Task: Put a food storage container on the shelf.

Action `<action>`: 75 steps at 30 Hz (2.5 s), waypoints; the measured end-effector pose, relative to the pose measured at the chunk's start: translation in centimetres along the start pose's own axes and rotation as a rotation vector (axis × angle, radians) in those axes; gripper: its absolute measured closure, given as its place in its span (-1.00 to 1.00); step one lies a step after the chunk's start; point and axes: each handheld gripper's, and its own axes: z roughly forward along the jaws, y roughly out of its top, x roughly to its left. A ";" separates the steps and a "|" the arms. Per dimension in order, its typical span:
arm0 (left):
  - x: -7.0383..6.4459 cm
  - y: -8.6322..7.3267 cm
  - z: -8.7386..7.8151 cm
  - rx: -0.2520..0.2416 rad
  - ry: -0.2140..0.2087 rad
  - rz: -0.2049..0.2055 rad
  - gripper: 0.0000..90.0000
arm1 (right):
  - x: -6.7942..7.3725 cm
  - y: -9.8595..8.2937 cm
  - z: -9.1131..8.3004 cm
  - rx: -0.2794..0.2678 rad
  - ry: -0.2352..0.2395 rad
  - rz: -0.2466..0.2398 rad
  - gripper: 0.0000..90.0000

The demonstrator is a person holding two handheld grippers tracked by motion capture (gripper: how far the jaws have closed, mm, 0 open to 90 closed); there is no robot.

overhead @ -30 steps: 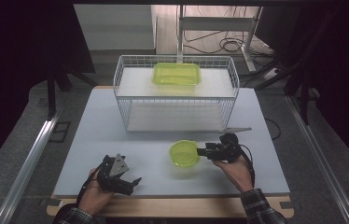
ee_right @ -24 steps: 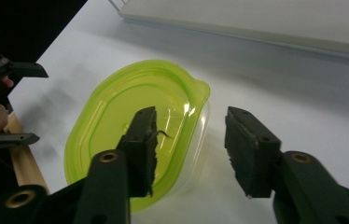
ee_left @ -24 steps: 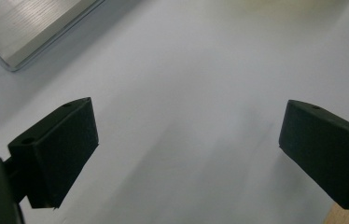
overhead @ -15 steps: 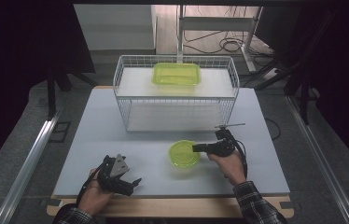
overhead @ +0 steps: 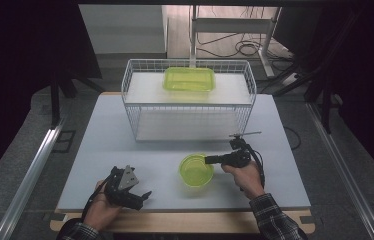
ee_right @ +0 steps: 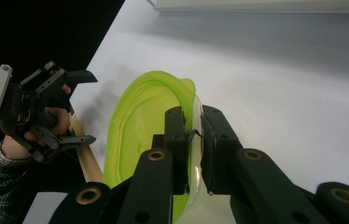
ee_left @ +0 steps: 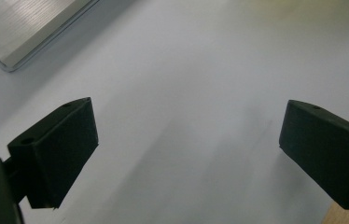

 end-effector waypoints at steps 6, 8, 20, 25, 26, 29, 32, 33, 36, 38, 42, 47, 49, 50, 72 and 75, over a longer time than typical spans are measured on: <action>0.1 0.0 -0.1 -0.002 0.006 -0.008 -0.91 | 0.5 0.3 -0.6 -0.028 0.007 -0.008 0.81; 0.2 0.0 -0.1 -0.003 0.008 -0.011 -0.91 | 0.7 0.5 -0.9 -0.042 0.010 -0.010 0.81; 0.6 -0.1 -0.2 -0.011 0.008 -0.066 -0.92 | 1.7 1.6 -2.3 -0.096 0.020 -0.018 0.81; 0.7 -0.1 -0.2 -0.007 0.008 -0.068 -0.93 | 2.2 2.2 -2.8 -0.113 0.023 -0.021 0.81; 0.7 -0.1 -0.2 -0.008 0.009 -0.071 -0.94 | 2.4 2.4 -3.0 -0.118 0.022 -0.025 0.81; 0.7 -0.2 -0.2 -0.012 0.010 -0.081 -0.94 | 2.9 2.9 -3.4 -0.132 0.024 -0.031 0.81; 0.8 -0.2 -0.2 -0.010 0.010 -0.084 -0.94 | 3.4 3.5 -3.8 -0.142 0.023 -0.041 0.81; 0.8 -0.2 -0.2 -0.010 0.010 -0.083 -0.94 | 3.6 3.7 -3.9 -0.144 0.021 -0.045 0.81; 0.7 -0.2 -0.2 -0.009 0.011 -0.083 -0.94 | 4.0 4.2 -4.2 -0.157 0.016 -0.056 0.81; 0.8 -0.2 -0.2 -0.009 0.012 -0.083 -0.94 | 4.2 4.7 -4.5 -0.167 0.018 -0.058 0.81; 0.8 -0.2 -0.2 -0.008 0.013 -0.084 -0.94 | 4.7 5.4 -4.9 -0.186 0.023 -0.059 0.81; 0.8 -0.2 -0.2 -0.005 0.014 -0.081 -0.94 | 5.2 6.5 -5.5 -0.206 0.024 -0.060 0.81; 0.8 -0.2 -0.2 -0.005 0.015 -0.083 -0.94 | 5.4 6.9 -5.8 -0.216 0.024 -0.060 0.81; 0.8 -0.2 -0.2 -0.005 0.015 -0.083 -0.94 | 5.5 7.1 -5.9 -0.223 0.024 -0.064 0.81; 1.0 -0.2 -0.3 -0.009 0.033 -0.095 -0.96 | 8.9 12.4 -8.2 -0.308 0.028 -0.105 0.81; 1.1 -0.3 -0.3 -0.012 0.033 -0.102 -0.96 | 9.3 13.1 -8.4 -0.318 0.024 -0.107 0.81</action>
